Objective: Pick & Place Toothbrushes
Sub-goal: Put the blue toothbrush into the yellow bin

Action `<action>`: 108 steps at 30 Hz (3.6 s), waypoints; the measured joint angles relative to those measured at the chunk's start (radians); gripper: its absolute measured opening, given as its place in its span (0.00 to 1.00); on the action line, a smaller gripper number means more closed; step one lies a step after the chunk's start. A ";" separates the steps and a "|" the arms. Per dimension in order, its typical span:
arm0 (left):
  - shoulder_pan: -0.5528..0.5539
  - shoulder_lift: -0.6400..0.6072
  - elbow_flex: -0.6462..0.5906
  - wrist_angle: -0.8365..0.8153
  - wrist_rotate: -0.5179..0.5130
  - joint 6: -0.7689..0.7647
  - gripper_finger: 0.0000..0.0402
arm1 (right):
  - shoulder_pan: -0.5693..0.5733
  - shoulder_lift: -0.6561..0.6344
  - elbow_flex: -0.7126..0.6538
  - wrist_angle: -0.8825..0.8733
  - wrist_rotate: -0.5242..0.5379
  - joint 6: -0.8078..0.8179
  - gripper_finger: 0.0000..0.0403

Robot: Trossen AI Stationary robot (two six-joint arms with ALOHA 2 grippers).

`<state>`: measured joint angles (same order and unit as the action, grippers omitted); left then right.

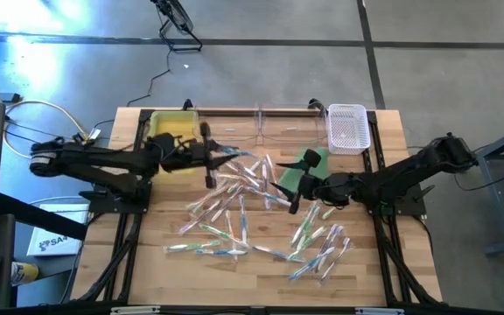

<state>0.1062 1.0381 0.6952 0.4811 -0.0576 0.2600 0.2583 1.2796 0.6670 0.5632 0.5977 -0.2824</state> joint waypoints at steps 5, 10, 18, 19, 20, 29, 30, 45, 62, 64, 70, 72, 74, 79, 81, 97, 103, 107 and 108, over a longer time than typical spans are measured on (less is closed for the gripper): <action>0.089 -0.186 0.000 -0.267 -0.009 -0.002 0.12 | 0.003 -0.023 -0.001 -0.128 -0.025 0.108 0.64; 0.160 -0.370 0.000 -0.501 -0.063 -0.026 0.12 | 0.001 -0.023 0.000 -0.186 -0.059 0.185 0.57; 0.254 -0.552 0.000 -0.855 -0.242 -0.094 0.12 | 0.002 -0.023 0.000 -0.250 -0.140 0.310 0.43; 0.266 -0.560 0.000 -0.886 -0.262 -0.108 0.12 | 0.002 -0.023 0.000 -0.263 -0.153 0.322 0.42; 0.280 -0.564 0.000 -0.914 -0.276 -0.118 0.12 | 0.002 -0.023 0.000 -0.277 -0.162 0.334 0.40; 0.422 -0.505 0.000 -0.988 -0.286 -0.138 0.12 | 0.002 -0.022 0.000 -0.321 -0.163 0.343 0.31; 0.442 -0.491 0.000 -1.003 -0.286 -0.138 0.12 | 0.002 -0.022 0.000 -0.321 -0.163 0.345 0.31; 0.738 -0.195 0.072 -1.203 -0.127 -0.140 0.12 | 0.002 -0.022 0.000 -0.323 -0.164 0.418 0.28; 0.850 0.011 0.080 -1.268 -0.108 -0.133 0.12 | 0.002 -0.022 0.000 -0.328 -0.163 0.448 0.28; 0.850 0.026 0.080 -1.260 -0.117 -0.133 0.16 | 0.002 -0.022 0.000 -0.328 -0.163 0.448 0.28; 0.849 0.032 0.080 -1.260 -0.136 -0.134 0.38 | 0.002 -0.022 0.000 -0.328 -0.163 0.448 0.28; 0.849 0.031 0.080 -1.261 -0.136 -0.134 0.44 | 0.002 -0.022 0.000 -0.328 -0.163 0.448 0.28; 0.849 0.031 0.080 -1.261 -0.136 -0.134 0.49 | 0.002 -0.022 0.000 -0.328 -0.163 0.447 0.28; 0.849 0.031 0.083 -1.266 -0.135 -0.134 0.53 | 0.002 -0.022 0.000 -0.328 -0.163 0.447 0.28; 0.849 0.031 0.088 -1.270 -0.129 -0.134 0.53 | 0.002 -0.022 0.000 -0.328 -0.163 0.446 0.28; 0.849 0.020 0.090 -1.326 -0.097 -0.032 0.39 | 0.002 -0.022 0.000 -0.328 -0.189 0.436 0.28; 0.849 -0.022 0.090 -1.242 -0.030 -0.008 0.21 | 0.002 -0.022 0.000 -0.328 -0.189 0.436 0.28; 0.849 -0.063 0.090 -1.087 0.142 0.043 0.07 | 0.002 -0.022 0.000 -0.328 -0.189 0.436 0.28; 0.849 -0.072 0.090 -1.046 0.192 0.054 0.04 | 0.002 -0.022 0.000 -0.328 -0.189 0.436 0.28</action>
<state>0.9554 0.9664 0.7849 -0.5653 0.1349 0.3139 0.2600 1.2579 0.6666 0.2354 0.4084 0.1535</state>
